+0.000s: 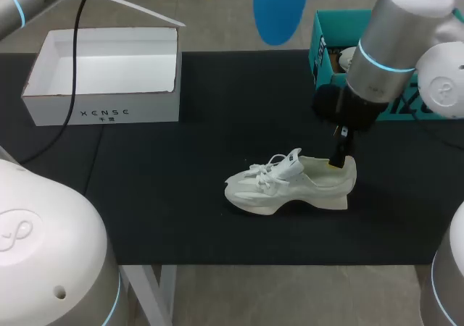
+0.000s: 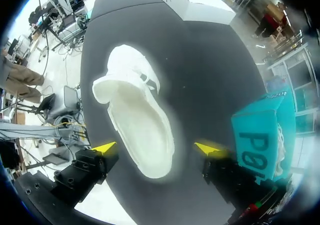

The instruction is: Take the shoe out of the shoebox, open the shoe tongue, remove and reinsert the insole, then place the shoe into the shoebox

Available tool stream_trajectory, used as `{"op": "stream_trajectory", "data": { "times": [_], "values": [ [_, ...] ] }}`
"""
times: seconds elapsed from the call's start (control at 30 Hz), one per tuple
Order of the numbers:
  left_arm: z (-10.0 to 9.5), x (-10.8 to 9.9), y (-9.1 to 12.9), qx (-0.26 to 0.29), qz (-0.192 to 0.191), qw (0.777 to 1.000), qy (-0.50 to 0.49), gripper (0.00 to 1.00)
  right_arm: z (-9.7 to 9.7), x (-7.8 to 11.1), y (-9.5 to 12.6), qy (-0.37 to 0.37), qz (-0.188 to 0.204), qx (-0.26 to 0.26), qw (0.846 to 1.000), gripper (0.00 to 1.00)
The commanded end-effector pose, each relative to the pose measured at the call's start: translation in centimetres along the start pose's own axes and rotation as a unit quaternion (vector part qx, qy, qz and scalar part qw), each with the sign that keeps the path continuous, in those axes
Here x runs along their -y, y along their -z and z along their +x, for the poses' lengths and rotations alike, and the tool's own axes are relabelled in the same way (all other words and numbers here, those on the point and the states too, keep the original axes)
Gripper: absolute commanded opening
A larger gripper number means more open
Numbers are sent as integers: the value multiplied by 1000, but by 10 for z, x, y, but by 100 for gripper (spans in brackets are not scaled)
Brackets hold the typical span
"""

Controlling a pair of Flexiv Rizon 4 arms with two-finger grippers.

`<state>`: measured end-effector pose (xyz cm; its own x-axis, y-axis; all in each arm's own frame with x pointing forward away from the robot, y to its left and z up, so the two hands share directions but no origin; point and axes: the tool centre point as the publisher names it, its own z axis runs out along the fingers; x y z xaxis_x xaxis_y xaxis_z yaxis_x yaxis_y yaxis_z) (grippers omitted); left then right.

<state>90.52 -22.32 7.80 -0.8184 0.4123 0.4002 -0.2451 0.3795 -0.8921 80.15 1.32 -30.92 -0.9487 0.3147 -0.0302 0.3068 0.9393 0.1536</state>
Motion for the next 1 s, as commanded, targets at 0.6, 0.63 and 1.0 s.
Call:
{"op": "stream_trajectory", "data": {
  "times": [0.6, 0.63, 1.0],
  "values": [
    [0, 0, 1, -1, -1, 1000, 0, 0, -6, -13, -60, 7, 3, -6, 1000, 100],
    [0, 0, 1, -1, -1, 1000, 0, 0, -7, -13, -62, 12, 6, -7, 1000, 100],
    [0, 0, 1, -1, -1, 1000, 0, 0, -19, -3, -81, 28, 19, -9, 999, 100]
  ]
}}
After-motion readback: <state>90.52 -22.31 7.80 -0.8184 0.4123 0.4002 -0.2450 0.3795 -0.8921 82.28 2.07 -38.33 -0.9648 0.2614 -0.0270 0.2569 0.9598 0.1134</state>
